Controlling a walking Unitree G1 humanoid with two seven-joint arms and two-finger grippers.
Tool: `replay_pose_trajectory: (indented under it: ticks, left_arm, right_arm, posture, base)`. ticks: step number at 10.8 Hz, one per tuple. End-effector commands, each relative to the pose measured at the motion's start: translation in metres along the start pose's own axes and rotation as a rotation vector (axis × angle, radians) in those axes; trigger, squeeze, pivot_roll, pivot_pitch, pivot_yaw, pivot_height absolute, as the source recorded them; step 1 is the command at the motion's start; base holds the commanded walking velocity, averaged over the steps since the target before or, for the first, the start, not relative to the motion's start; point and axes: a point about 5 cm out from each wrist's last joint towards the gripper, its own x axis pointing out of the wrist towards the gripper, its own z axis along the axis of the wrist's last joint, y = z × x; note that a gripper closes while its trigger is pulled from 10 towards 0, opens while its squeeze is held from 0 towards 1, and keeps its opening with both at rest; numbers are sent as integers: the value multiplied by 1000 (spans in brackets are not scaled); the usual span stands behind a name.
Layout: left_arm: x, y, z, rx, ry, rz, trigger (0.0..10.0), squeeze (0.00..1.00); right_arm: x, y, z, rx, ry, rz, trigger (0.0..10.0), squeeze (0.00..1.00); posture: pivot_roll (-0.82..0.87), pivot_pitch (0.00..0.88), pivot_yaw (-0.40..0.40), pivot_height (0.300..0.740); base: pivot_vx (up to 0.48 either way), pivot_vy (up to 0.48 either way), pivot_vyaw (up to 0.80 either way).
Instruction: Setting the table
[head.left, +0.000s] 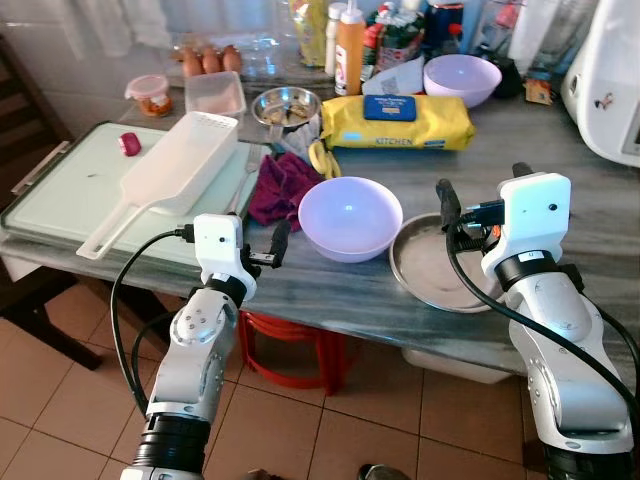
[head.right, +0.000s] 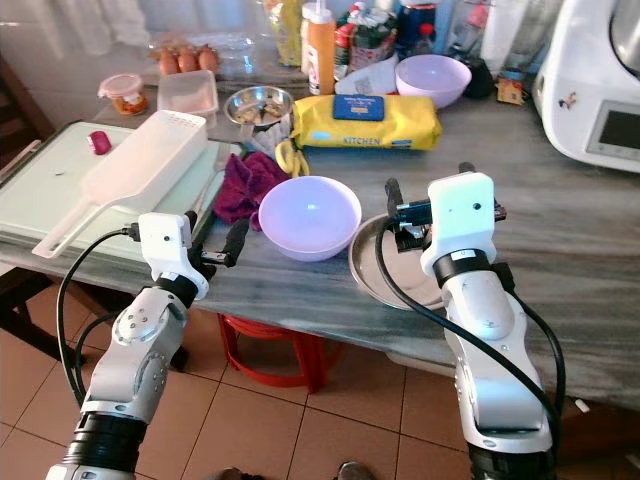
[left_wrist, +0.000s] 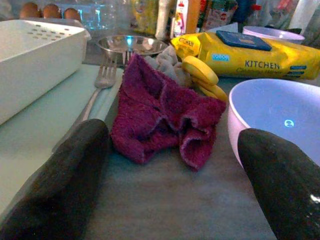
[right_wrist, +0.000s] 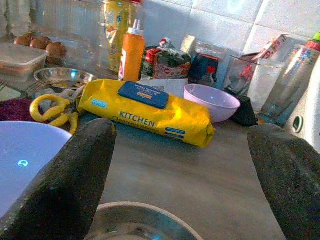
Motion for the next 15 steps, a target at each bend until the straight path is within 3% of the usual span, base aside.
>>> replay_pose_trajectory:
  ticks: [1, 5, 15]
  left_arm:
    - [-1, 4, -1, 12, 7, 24, 10000, 0]
    - [4, 0, 3, 24, 4, 38, 10000, 0]
    - [5, -3, 2, 32, 15, 31, 10000, 0]
  right_arm:
    - [0, 2, 5, 4, -24, 6, 10000, 0]
    - [-3, 4, 2, 16, -19, 4, 10000, 0]
    - [-7, 4, -11, 55, 33, -25, 10000, 0]
  posture:
    - [-210, 113, 48, 740]
    - [-219, 125, 53, 740]
    - [-217, 121, 54, 740]
  base:
    - [0, 0, 0]
    - [0, 0, 0]
    - [-279, 0, 0]
